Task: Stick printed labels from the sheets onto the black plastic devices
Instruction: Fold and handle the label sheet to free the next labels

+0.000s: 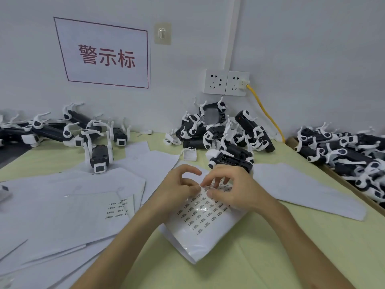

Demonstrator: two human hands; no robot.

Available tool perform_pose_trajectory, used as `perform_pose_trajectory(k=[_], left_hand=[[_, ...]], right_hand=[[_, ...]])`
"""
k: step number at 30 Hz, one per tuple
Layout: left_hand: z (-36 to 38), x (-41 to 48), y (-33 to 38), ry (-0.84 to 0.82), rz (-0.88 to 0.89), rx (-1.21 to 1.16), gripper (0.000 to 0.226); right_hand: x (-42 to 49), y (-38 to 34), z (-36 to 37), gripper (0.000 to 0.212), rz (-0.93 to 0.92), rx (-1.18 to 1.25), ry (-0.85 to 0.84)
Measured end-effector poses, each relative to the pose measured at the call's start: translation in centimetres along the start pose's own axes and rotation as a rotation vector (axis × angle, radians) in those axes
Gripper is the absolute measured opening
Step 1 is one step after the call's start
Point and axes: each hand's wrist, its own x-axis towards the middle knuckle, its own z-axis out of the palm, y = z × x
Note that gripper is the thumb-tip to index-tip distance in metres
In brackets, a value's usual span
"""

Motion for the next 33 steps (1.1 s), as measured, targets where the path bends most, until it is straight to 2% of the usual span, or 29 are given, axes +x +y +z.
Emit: perform_pose_trajectory(k=[10,17,21,24,33], left_hand=[[0.17,-0.27,0.23,0.015,0.137,0.033,0.03],[0.35,-0.4,0.49,0.006,0.204,0.092,0.034],[0.21,-0.31,0.4,-0.002,0.178,0.075,0.043],[0.04,-0.24,0.39,-0.014,0.141,0.033,0.047],[-0.22,-0.25,0.5,-0.017,0.047,-0.036,0.042]], right_hand=[[0.12,-0.15,0.1,0.015,0.06,0.088,0.034],[0.11,-0.19,0.06,0.024,0.034,0.102,0.029],[0.11,-0.05,0.13,0.022,0.047,0.085,0.049],[0.12,-0.05,0.1,0.028,0.075,0.055,0.072],[0.12,-0.09,0.57,0.021,0.053,0.062,0.062]])
